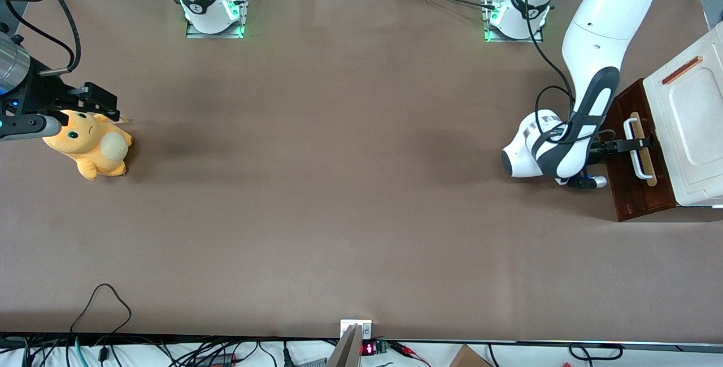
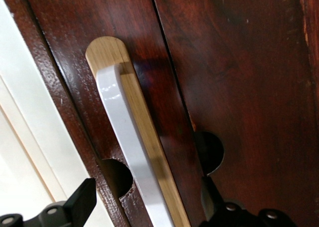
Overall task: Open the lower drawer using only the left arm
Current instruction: 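Align the open left gripper around the white bar handle, then close the left gripper on the white bar handle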
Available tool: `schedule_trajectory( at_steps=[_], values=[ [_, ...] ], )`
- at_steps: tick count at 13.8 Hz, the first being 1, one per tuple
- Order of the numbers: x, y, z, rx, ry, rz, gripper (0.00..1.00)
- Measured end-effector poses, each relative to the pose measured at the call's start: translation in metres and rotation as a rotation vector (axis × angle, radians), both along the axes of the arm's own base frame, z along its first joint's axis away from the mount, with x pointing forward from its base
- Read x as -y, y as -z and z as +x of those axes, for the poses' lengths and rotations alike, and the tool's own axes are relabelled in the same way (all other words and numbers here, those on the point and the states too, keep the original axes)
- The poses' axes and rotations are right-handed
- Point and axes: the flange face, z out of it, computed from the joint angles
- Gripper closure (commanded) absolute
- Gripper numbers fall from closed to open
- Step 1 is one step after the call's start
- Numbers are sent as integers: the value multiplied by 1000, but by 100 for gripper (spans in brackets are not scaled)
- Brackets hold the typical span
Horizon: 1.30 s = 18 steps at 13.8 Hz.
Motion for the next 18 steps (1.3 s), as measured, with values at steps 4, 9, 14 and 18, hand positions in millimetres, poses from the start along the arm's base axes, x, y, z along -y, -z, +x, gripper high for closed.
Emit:
schedule_trajectory(
  at_steps=[4,9,14,18],
  values=[
    [-1,0,0,1,0,-3,17],
    [-2,-1,1,4,-2,-3,29],
    [-7,-2,4,11,-12,-4,37],
    [-6,-3,5,14,-10,-7,40]
  ],
)
